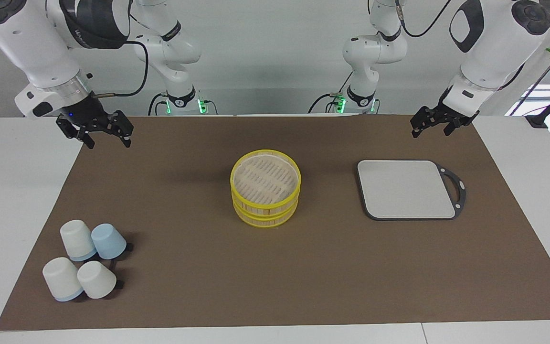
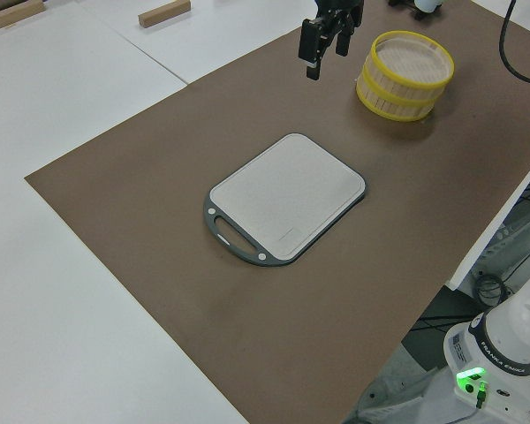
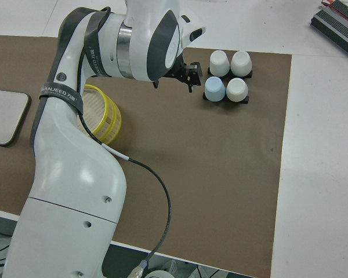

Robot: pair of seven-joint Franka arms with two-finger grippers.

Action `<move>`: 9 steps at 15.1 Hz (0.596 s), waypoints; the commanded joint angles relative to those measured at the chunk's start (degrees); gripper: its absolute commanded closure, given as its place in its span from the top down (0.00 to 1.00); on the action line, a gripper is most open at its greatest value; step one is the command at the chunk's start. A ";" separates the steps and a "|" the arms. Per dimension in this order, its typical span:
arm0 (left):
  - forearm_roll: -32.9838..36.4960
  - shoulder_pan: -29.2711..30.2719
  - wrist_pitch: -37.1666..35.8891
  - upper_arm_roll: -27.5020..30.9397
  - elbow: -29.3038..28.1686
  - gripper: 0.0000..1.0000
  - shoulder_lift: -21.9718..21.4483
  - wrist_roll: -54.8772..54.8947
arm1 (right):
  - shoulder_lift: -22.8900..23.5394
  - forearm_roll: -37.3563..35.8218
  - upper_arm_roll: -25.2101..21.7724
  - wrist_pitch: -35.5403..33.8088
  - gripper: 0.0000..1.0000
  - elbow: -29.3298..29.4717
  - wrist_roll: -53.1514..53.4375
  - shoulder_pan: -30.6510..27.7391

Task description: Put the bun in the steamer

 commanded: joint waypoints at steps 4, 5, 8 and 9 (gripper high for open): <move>0.98 -0.19 -0.88 0.24 -0.21 1.00 -0.75 0.33 | -0.96 -2.08 0.14 -0.61 1.00 -0.84 -5.18 0.11; 0.98 -0.19 -0.79 0.24 -0.21 1.00 -0.75 0.33 | -0.96 -2.17 0.14 -1.31 1.00 -0.75 -5.79 0.11; 0.98 -0.19 -0.88 0.24 -0.21 1.00 -0.75 0.33 | -0.96 -2.43 0.14 -2.02 1.00 -0.75 -6.15 0.02; 0.98 -0.19 -0.88 0.24 -0.21 1.00 -0.75 0.33 | -1.05 -2.43 0.05 -2.54 1.00 -0.75 -6.15 0.02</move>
